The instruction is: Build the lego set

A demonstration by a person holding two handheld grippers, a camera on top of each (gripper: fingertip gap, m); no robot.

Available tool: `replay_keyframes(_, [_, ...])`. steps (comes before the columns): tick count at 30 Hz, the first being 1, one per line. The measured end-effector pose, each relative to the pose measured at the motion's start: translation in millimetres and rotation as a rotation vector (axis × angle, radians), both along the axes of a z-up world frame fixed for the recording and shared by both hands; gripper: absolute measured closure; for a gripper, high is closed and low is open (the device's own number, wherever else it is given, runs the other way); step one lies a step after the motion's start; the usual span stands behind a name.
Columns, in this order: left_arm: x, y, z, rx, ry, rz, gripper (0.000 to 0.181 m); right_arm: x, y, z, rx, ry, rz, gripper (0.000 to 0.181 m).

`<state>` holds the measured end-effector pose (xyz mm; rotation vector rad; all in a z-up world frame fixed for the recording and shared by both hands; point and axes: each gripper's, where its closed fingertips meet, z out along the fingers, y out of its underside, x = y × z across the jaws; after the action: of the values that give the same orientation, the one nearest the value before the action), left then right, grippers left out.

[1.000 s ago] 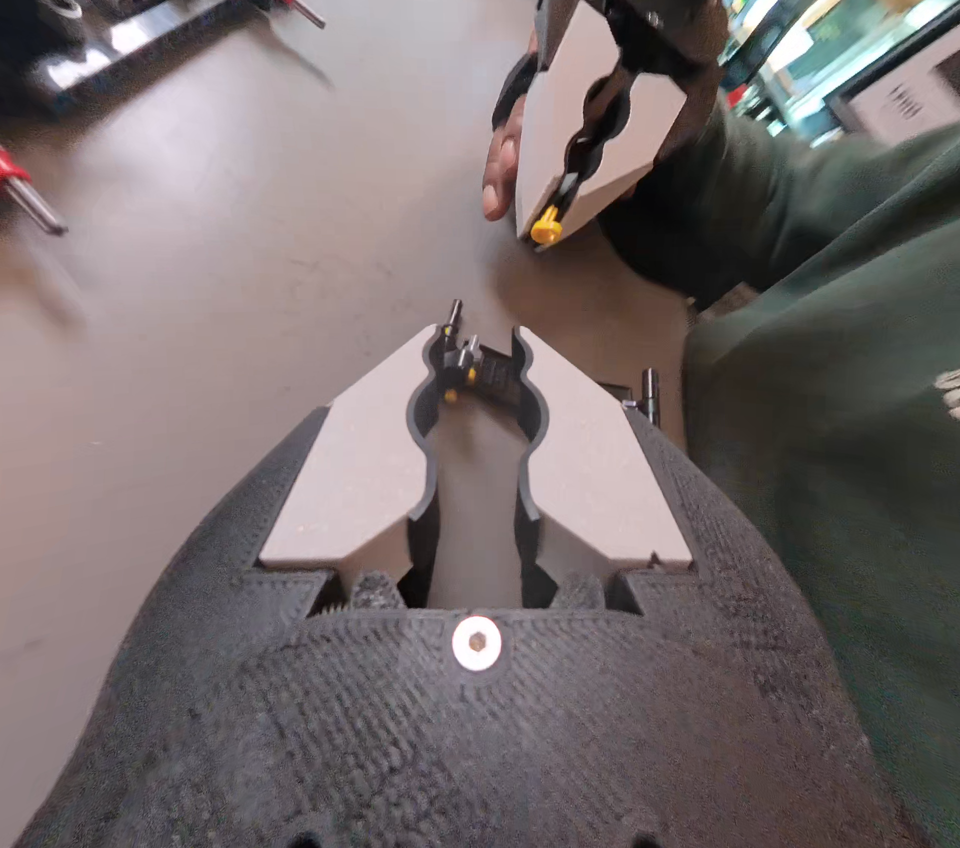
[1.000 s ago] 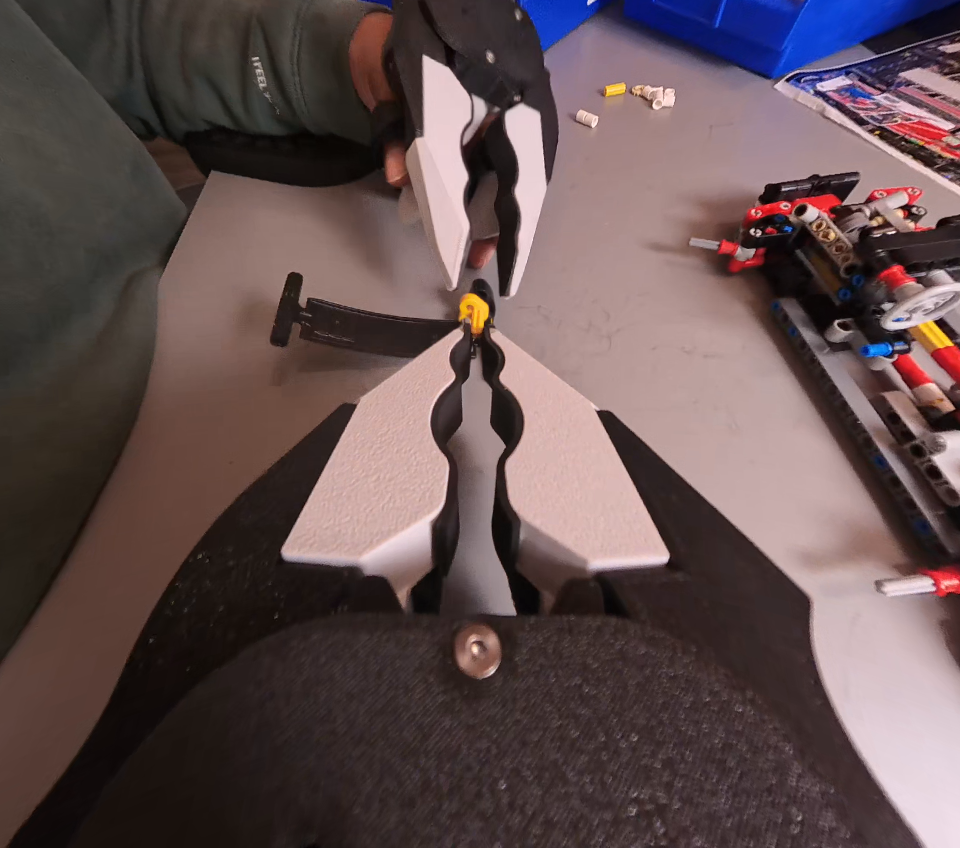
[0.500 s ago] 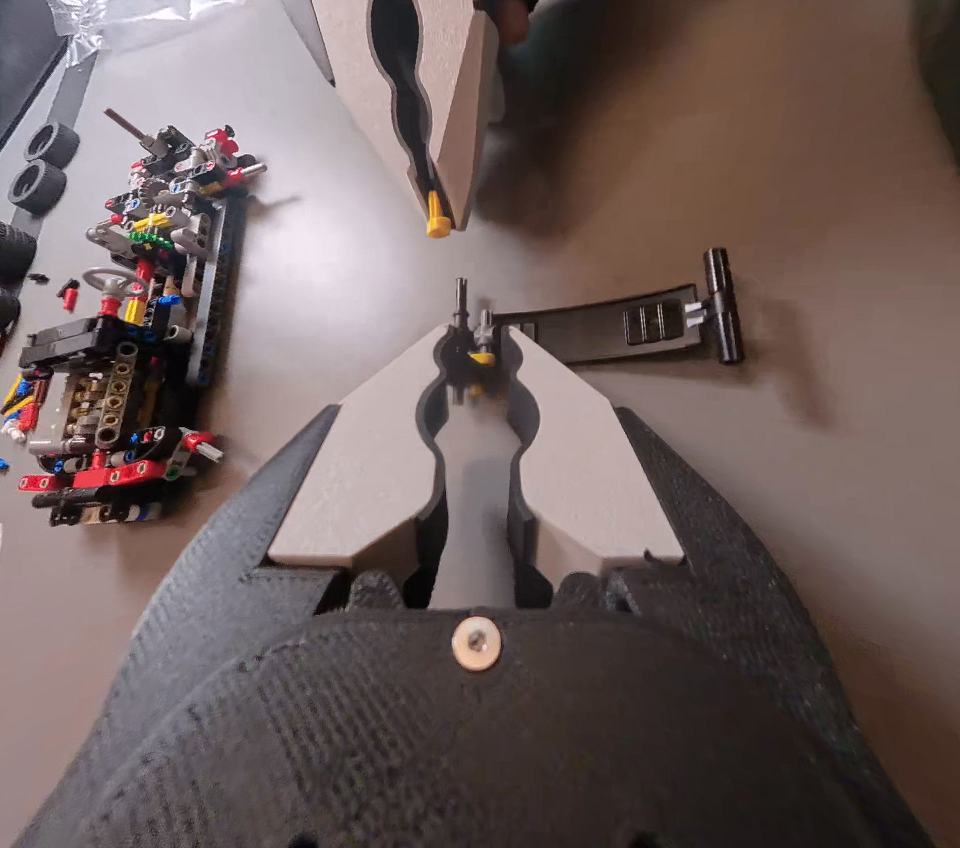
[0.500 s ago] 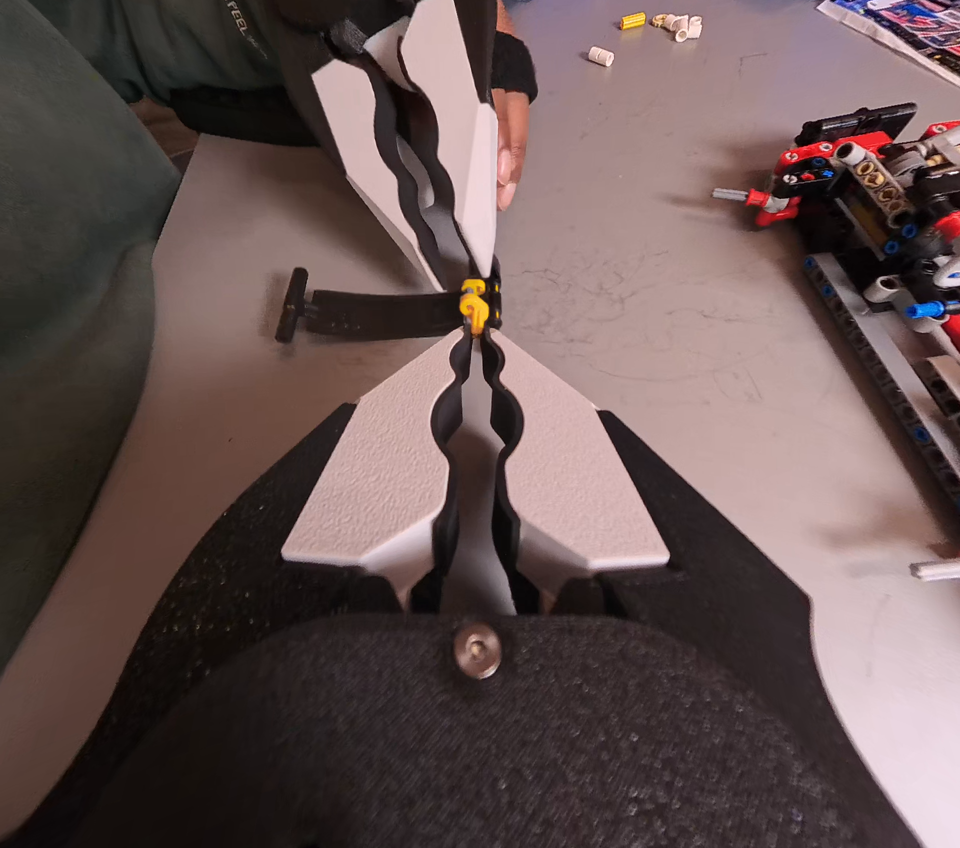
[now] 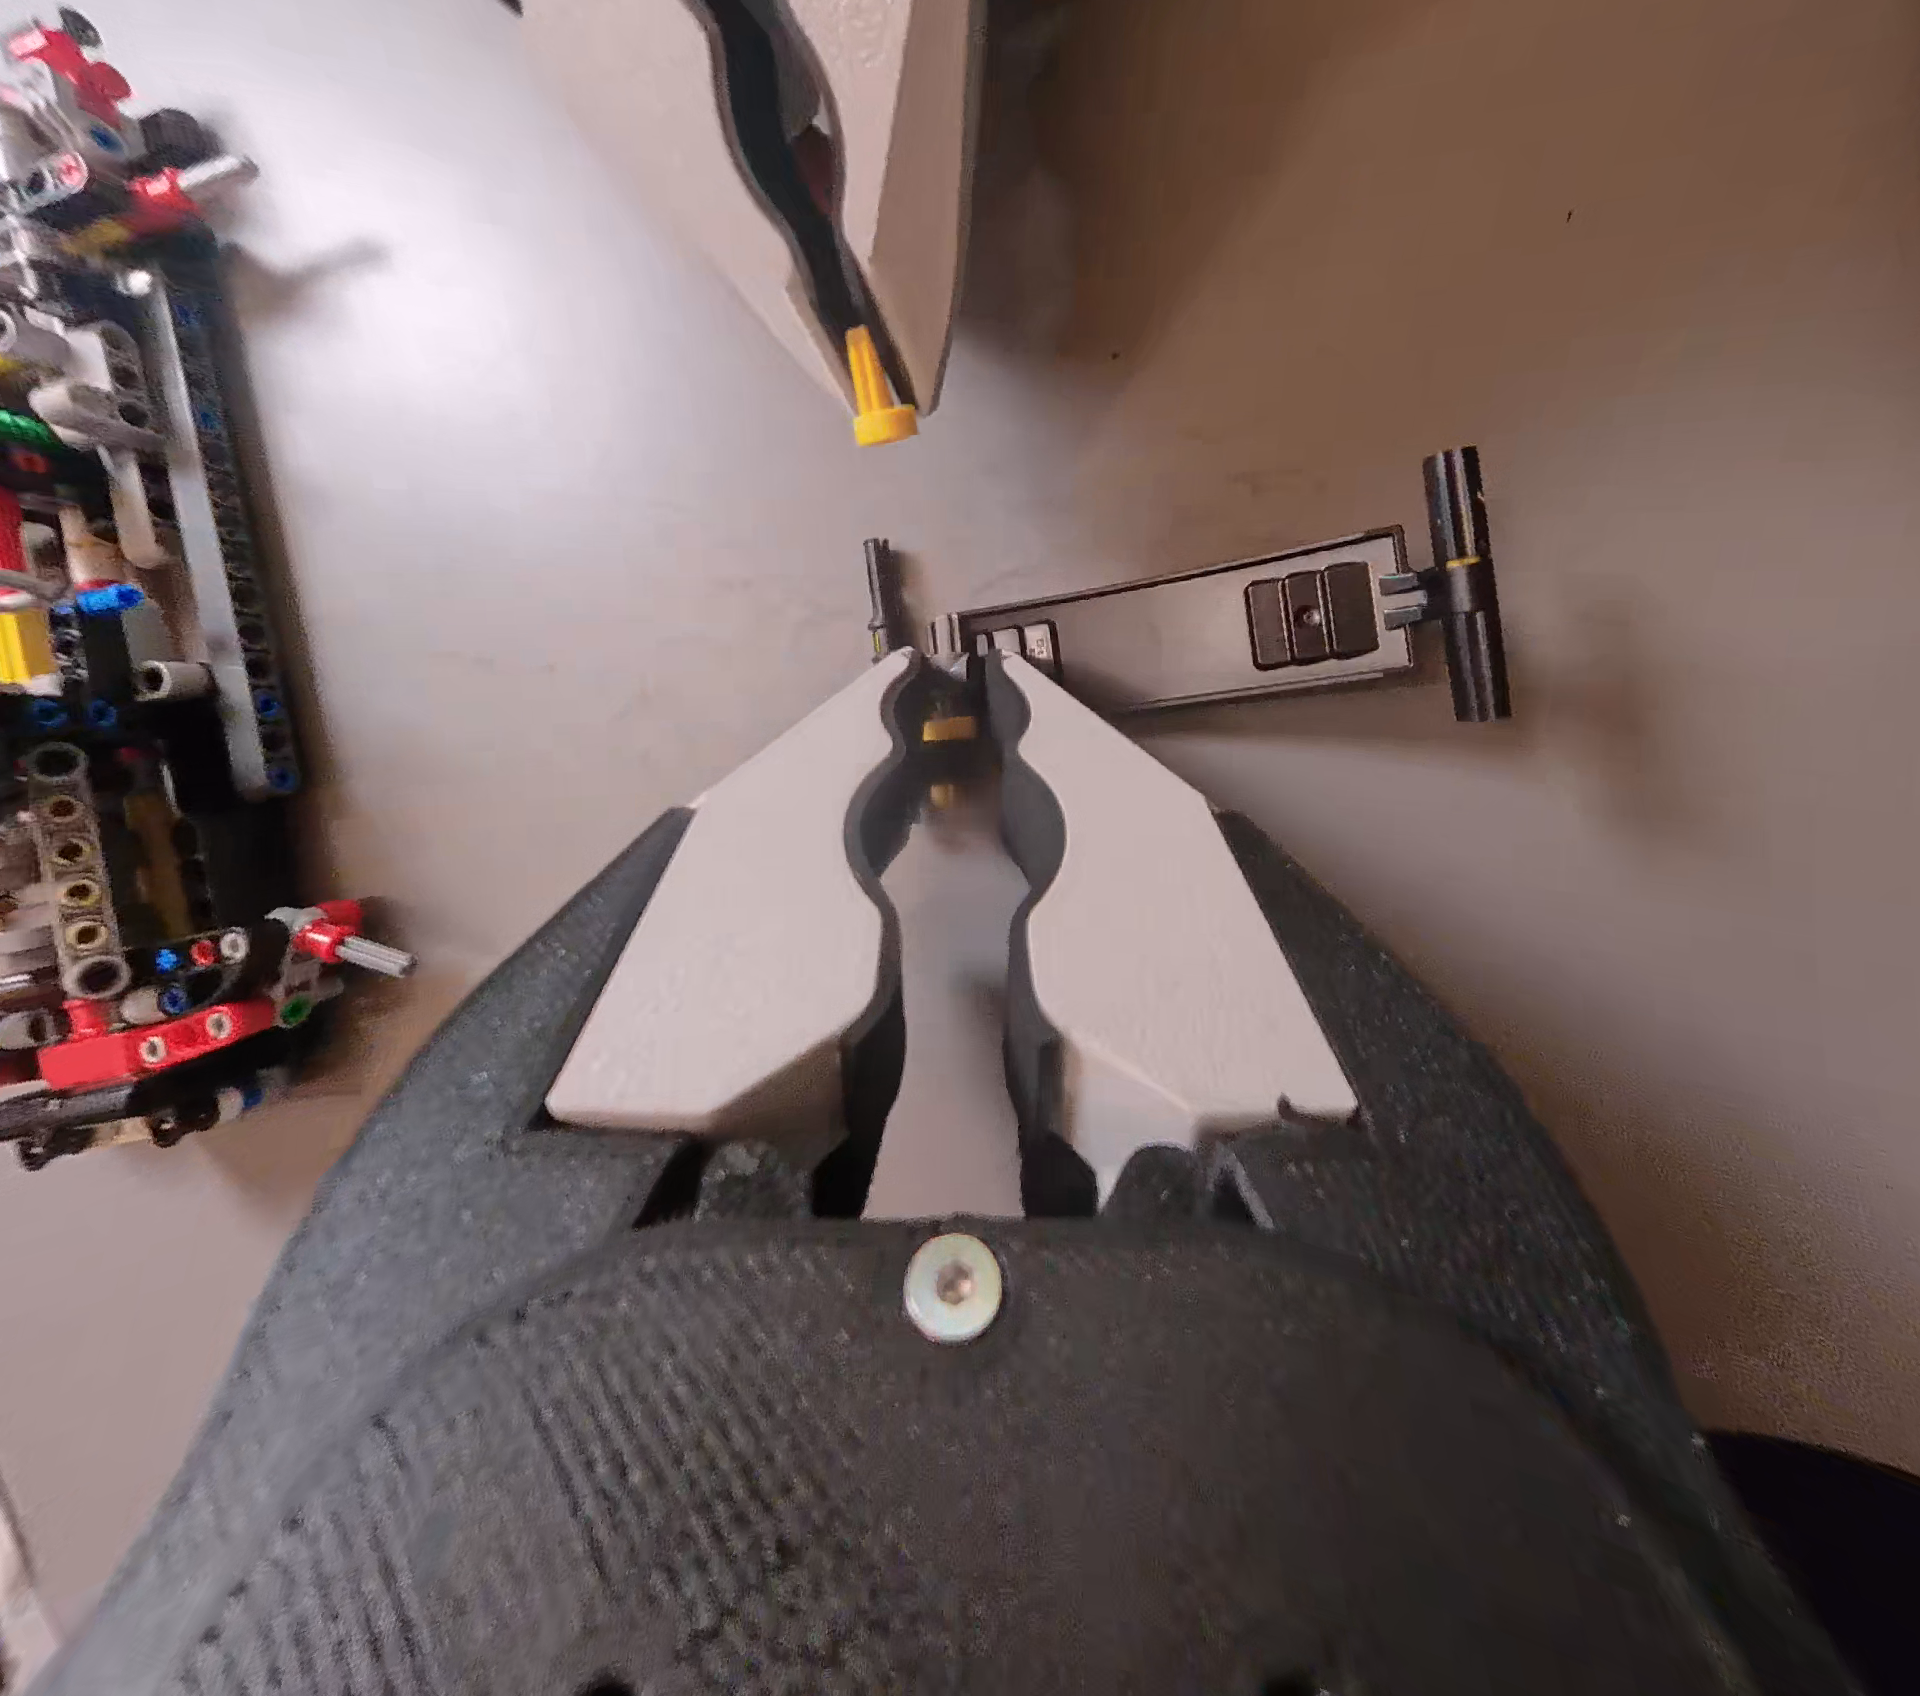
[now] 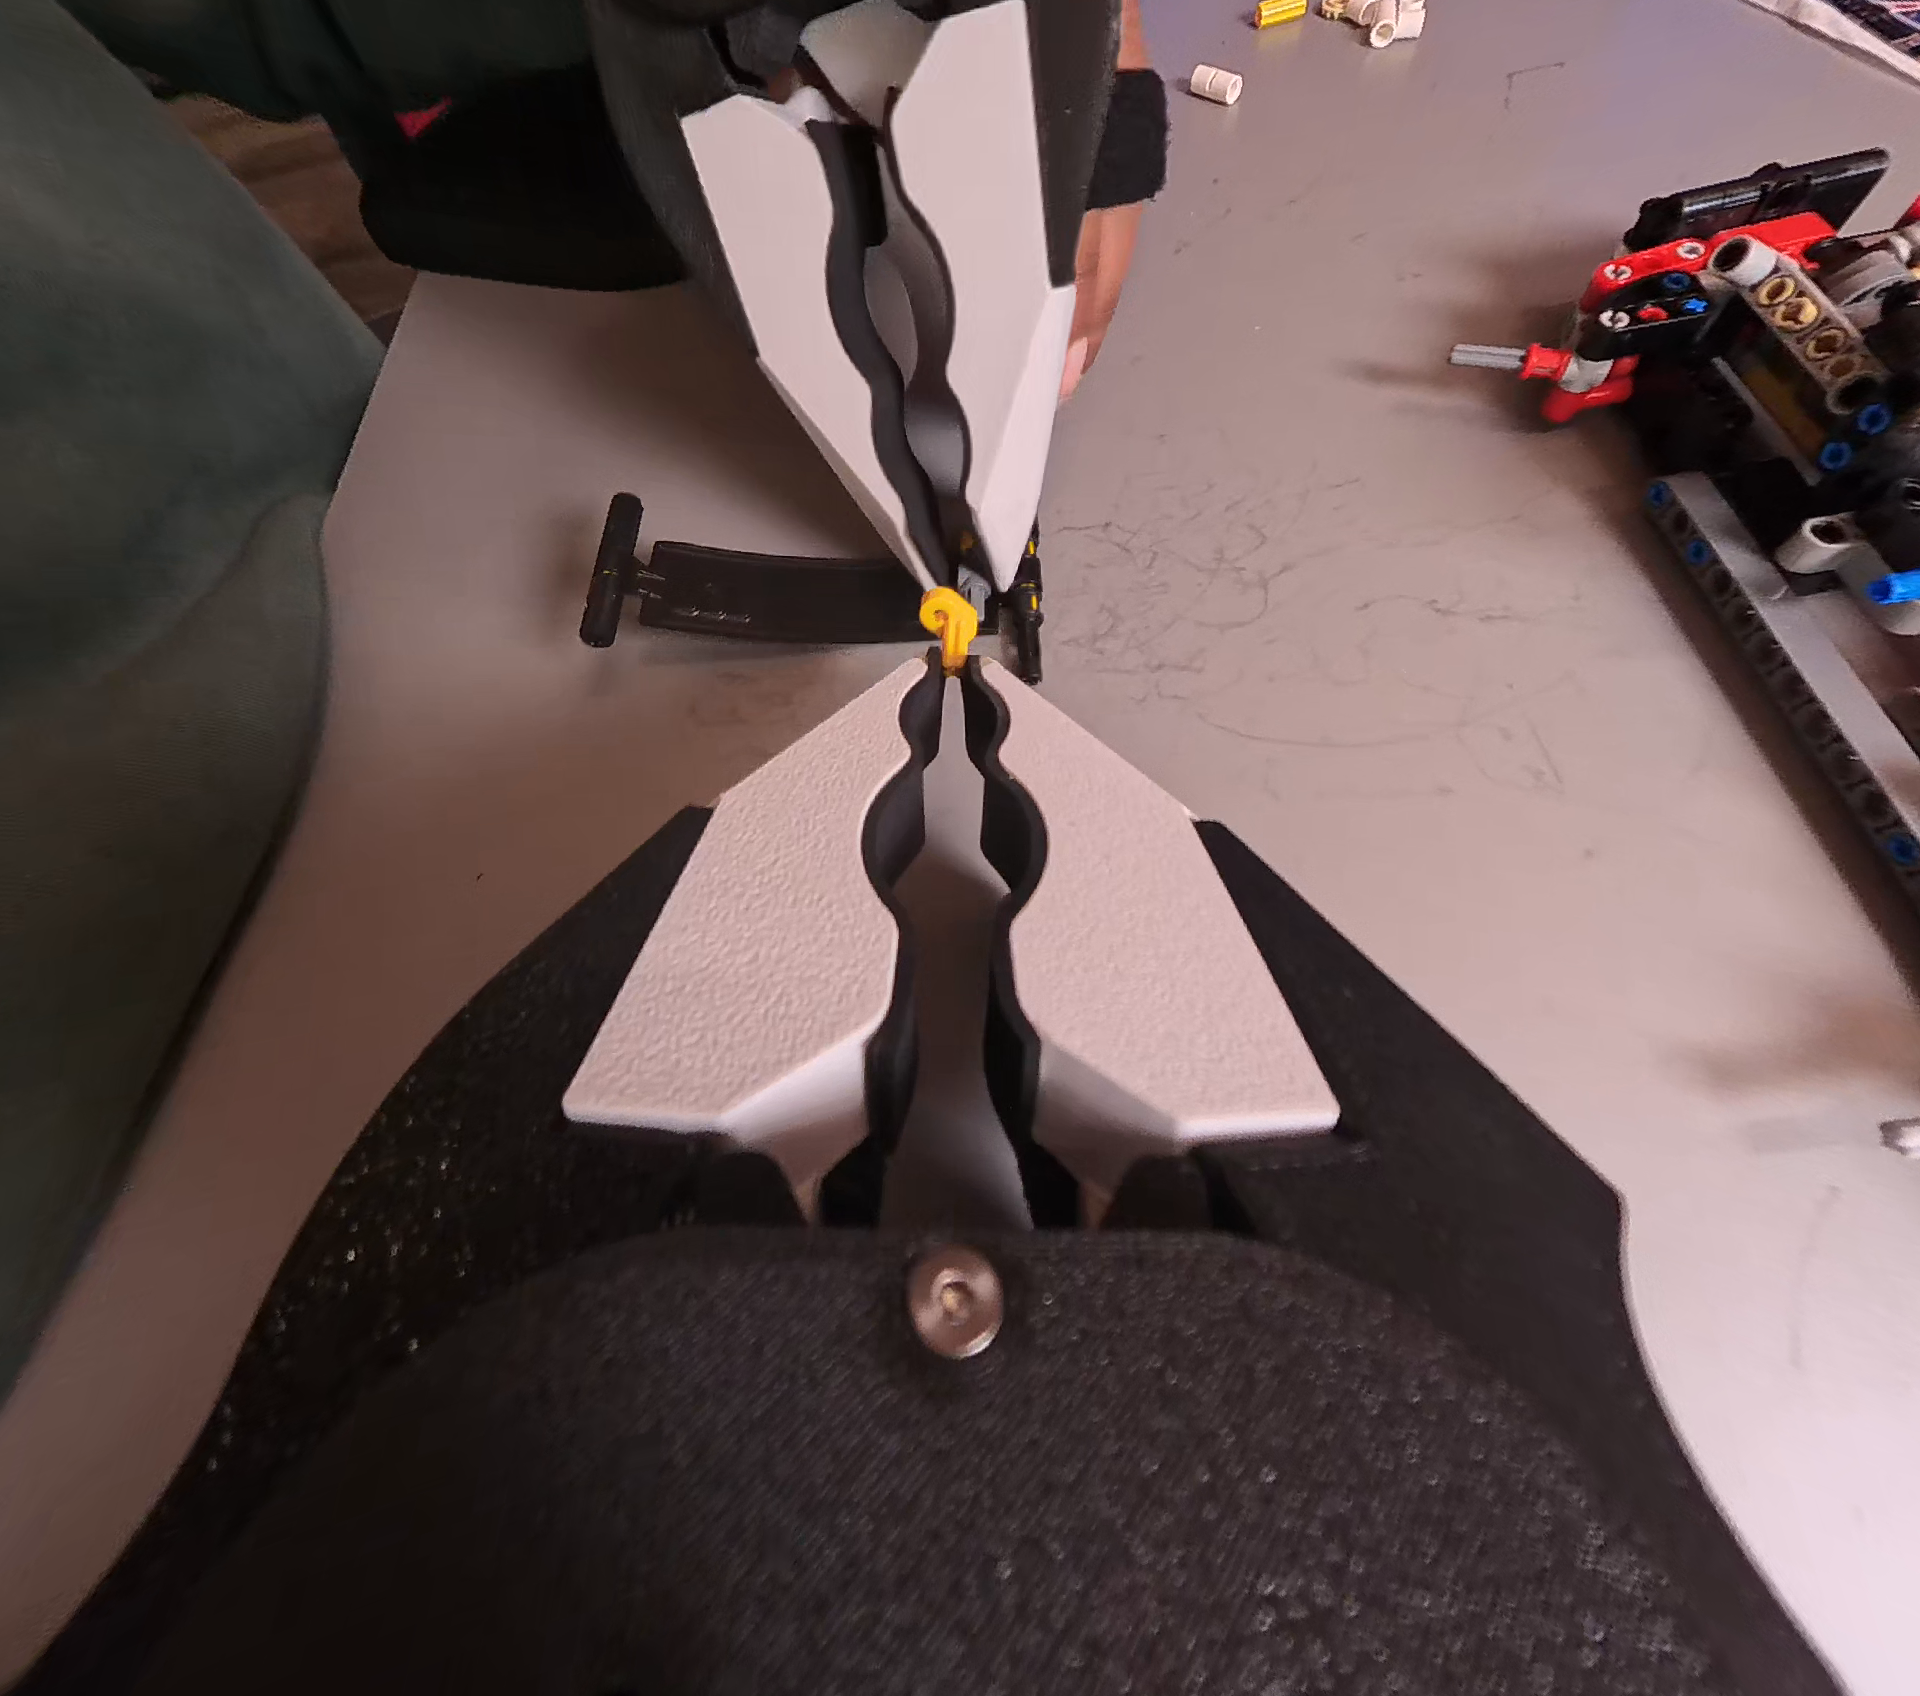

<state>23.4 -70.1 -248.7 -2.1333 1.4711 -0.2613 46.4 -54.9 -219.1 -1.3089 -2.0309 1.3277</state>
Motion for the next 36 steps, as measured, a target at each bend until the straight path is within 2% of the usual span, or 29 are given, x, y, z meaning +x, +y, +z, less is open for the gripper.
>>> replay_keyframes(1, [-0.1,-0.1,-0.2,-0.034,-0.017,0.017,0.173,0.1,0.0,0.0,0.0,0.0,0.0,0.181])
replay_keyframes(5, [0.2,1.5,1.0,-0.105,-0.104,0.045,0.175,0.3,-0.3,0.4,0.004,0.005,0.0,0.181])
replay_keyframes(7, [5.2,-1.6,5.6,-0.187,-0.243,0.087,0.176,0.8,-2.1,2.2,0.01,0.022,0.011,0.181])
replay_keyframes(11, [24.4,-11.3,33.6,-0.389,-0.627,0.162,0.176,1.8,-8.3,11.5,-0.009,0.081,0.046,0.181])
replay_keyframes(17, [33.7,-15.4,49.5,-0.603,-0.926,0.207,0.176,10.0,-20.1,20.5,-0.108,0.054,0.159,0.181])
replay_keyframes(21, [38.0,-18.0,58.2,-0.674,-1.02,0.186,0.177,10.1,-21.0,24.5,-0.102,0.012,0.235,0.181])
replay_keyframes(29, [37.0,-19.6,59.0,-0.658,-1.045,0.169,0.176,16.4,-33.3,27.2,-0.095,-0.09,0.418,0.181])
replay_keyframes(33, [35.7,-18.4,58.0,-0.647,-1.046,0.177,0.177,12.5,-29.9,25.4,-0.068,-0.142,0.417,0.181])
replay_keyframes(36, [35.0,-17.0,57.3,-0.668,-1.064,0.186,0.176,12.8,-27.4,23.0,0.025,-0.148,0.427,0.181])
